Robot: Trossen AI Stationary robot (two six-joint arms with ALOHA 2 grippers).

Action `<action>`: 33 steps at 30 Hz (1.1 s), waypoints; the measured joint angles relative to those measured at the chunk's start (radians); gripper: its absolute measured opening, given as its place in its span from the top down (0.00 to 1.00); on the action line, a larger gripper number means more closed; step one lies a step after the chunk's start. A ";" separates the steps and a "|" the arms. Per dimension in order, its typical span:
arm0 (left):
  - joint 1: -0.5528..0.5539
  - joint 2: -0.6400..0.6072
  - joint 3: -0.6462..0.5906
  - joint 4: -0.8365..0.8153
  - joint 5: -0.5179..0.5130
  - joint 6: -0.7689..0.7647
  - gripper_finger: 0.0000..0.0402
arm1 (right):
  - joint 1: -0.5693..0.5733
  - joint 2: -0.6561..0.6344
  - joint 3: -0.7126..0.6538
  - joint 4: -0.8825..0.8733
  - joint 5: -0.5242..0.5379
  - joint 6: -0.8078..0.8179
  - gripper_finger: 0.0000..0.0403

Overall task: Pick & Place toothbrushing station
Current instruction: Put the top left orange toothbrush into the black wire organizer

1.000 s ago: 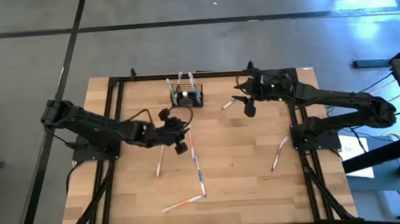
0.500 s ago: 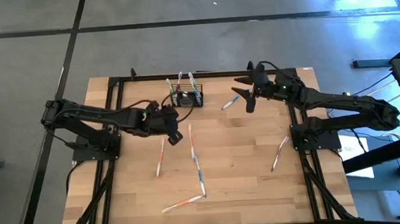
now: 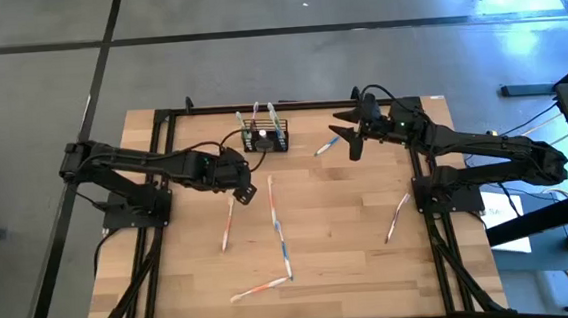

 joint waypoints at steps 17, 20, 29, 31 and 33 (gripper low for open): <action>-0.034 0.184 -0.002 -0.136 0.139 -0.057 0.35 | 0.000 0.000 0.000 -0.003 -0.003 0.040 0.52; -0.034 0.185 -0.021 -0.129 0.141 -0.048 0.35 | 0.000 0.000 0.000 -0.004 -0.003 0.048 0.52; -0.034 0.138 -0.230 0.096 0.201 -0.110 0.35 | 0.000 0.000 0.000 -0.036 -0.003 0.048 0.52; -0.031 0.137 -0.257 0.159 0.216 -0.111 0.35 | 0.001 0.000 0.000 -0.036 -0.003 0.050 0.52; -0.024 0.137 -0.283 0.204 0.227 -0.115 0.35 | 0.002 0.000 0.000 -0.036 -0.003 0.057 0.52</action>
